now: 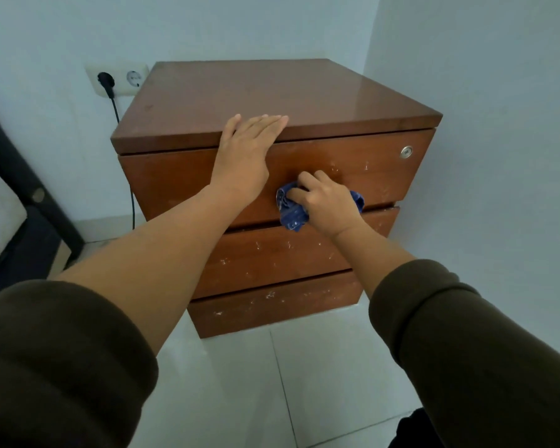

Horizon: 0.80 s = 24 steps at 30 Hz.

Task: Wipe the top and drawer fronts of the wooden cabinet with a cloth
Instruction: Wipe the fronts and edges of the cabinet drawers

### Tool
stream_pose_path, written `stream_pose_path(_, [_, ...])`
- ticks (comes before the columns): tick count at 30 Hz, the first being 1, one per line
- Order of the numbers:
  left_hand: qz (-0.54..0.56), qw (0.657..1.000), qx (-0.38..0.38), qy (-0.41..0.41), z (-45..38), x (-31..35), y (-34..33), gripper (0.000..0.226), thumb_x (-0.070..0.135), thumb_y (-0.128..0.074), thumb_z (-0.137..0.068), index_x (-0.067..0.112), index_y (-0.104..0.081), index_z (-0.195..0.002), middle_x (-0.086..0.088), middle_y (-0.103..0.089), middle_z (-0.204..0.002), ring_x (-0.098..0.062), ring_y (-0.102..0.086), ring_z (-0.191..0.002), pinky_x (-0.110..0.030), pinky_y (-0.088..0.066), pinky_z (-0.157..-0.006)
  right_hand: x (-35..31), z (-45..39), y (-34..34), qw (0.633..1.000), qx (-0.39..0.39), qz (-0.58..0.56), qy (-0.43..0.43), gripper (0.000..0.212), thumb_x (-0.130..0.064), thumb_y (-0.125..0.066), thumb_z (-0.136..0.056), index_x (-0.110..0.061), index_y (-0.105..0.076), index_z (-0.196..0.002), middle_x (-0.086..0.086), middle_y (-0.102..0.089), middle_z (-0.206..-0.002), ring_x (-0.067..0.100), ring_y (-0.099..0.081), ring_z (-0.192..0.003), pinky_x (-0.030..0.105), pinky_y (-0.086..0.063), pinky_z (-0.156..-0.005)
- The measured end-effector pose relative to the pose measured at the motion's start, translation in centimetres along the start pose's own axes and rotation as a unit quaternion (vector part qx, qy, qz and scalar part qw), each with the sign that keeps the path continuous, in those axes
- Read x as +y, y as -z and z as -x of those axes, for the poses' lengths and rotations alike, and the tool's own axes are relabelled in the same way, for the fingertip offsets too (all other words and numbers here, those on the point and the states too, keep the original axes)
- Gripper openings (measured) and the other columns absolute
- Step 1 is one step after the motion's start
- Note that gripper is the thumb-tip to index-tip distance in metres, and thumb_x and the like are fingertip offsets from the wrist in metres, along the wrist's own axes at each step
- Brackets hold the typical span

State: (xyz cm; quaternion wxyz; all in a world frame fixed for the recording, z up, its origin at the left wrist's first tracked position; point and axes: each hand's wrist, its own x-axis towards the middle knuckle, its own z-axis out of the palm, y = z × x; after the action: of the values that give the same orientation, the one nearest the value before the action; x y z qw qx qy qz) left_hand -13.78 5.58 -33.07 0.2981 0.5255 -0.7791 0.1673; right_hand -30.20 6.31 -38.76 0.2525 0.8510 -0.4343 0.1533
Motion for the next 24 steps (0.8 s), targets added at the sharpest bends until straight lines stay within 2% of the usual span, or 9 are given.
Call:
stream_pose_path(3, [0.001, 1.0, 0.012, 0.006, 0.0, 0.0, -0.3, 0.07, -0.01, -0.045, -0.084, 0.023, -0.034, -0.145, 0.003, -0.04, -0.148, -0.013, -0.03, -0.14, -0.034, -0.004, -0.118, -0.9, 1.4, -2.3, 0.998, -0.053, -0.012, -0.024, 0.04, -0.008, -0.092, -0.04, -0.014, -0.077, -0.077, 0.009, -0.068, -0.084, 0.029, -0.064, -0.067, 0.022, -0.042, -0.036])
stream_pose_path(5, [0.002, 1.0, 0.007, 0.006, 0.0, -0.1, -0.3, 0.071, -0.011, -0.044, -0.084, 0.024, -0.033, -0.145, 0.004, -0.039, -0.148, -0.013, -0.029, -0.14, -0.034, -0.003, -0.118, -1.4, 2.1, -3.6, 0.993, -0.099, -0.019, -0.056, 0.036, -0.007, -0.086, -0.057, -0.011, -0.076, -0.092, 0.013, -0.067, -0.1, 0.034, -0.064, -0.081, 0.029, -0.048, -0.045])
stream_pose_path(7, [0.006, 1.0, 0.003, 0.006, -0.1, -0.2, -0.1, 0.072, -0.011, -0.043, -0.084, 0.025, -0.032, -0.146, 0.004, -0.039, -0.149, -0.012, -0.027, -0.14, -0.034, -0.002, -0.118, -1.9, 2.5, -4.3, 0.988, -0.118, -0.033, -0.089, 0.032, -0.005, -0.07, -0.08, -0.009, -0.069, -0.112, 0.015, -0.059, -0.119, 0.036, -0.057, -0.1, 0.038, -0.052, -0.06])
stream_pose_path(11, [0.017, 1.0, -0.003, 0.004, -0.2, 0.0, 0.4, 0.073, -0.012, -0.042, -0.084, 0.025, -0.032, -0.146, 0.004, -0.039, -0.148, -0.012, -0.028, -0.14, -0.033, -0.003, -0.119, -1.3, 2.5, -3.8, 0.984, -0.157, -0.034, -0.078, 0.038, -0.01, -0.053, -0.093, -0.015, -0.055, -0.13, 0.009, -0.046, -0.134, 0.03, -0.046, -0.115, 0.038, -0.049, -0.077])
stream_pose_path(13, [0.017, 1.0, -0.005, 0.01, -0.3, 0.2, 0.5, 0.072, -0.012, -0.043, -0.084, 0.026, -0.032, -0.145, 0.004, -0.04, -0.147, -0.012, -0.029, -0.139, -0.034, -0.004, -0.119, -0.7, 2.3, -2.4, 0.989, -0.125, -0.043, -0.062, 0.037, -0.009, -0.062, -0.088, -0.014, -0.06, -0.124, 0.009, -0.053, -0.125, 0.03, -0.051, -0.108, 0.038, -0.05, -0.071])
stream_pose_path(16, [0.014, 1.0, -0.01, 0.02, -0.4, 0.7, 0.6, 0.069, -0.008, -0.044, -0.086, 0.025, -0.032, -0.145, 0.003, -0.039, -0.148, -0.013, -0.029, -0.14, -0.035, -0.005, -0.119, 0.8, 2.0, 0.1, 0.999, -0.025, -0.039, -0.024, 0.037, -0.006, -0.085, -0.058, -0.012, -0.073, -0.093, 0.008, -0.064, -0.09, 0.028, -0.061, -0.073, 0.027, -0.046, -0.043])
stream_pose_path(21, [-0.007, 0.994, -0.105, -0.021, -2.5, 1.4, 1.0, 0.073, -0.006, -0.042, -0.086, 0.023, -0.02, -0.149, 0.002, -0.025, -0.155, -0.015, -0.015, -0.145, -0.04, -0.005, -0.119, 4.4, 0.4, 4.0, 0.997, 0.065, 0.04, -0.027, 0.025, -0.007, -0.082, -0.061, -0.014, -0.074, -0.083, 0.005, -0.065, -0.081, 0.025, -0.061, -0.067, 0.021, -0.037, -0.041])
stream_pose_path(24, [-0.001, 0.989, -0.138, -0.046, -3.8, 2.6, 0.4, 0.073, -0.006, -0.039, -0.087, 0.023, -0.015, -0.15, 0.003, -0.019, -0.157, -0.015, -0.01, -0.146, -0.041, -0.004, -0.12, 5.8, -0.4, 4.5, 0.995, 0.08, 0.056, -0.032, 0.025, -0.01, -0.084, -0.058, -0.015, -0.074, -0.08, 0.004, -0.065, -0.079, 0.024, -0.06, -0.064, 0.019, -0.032, -0.04])
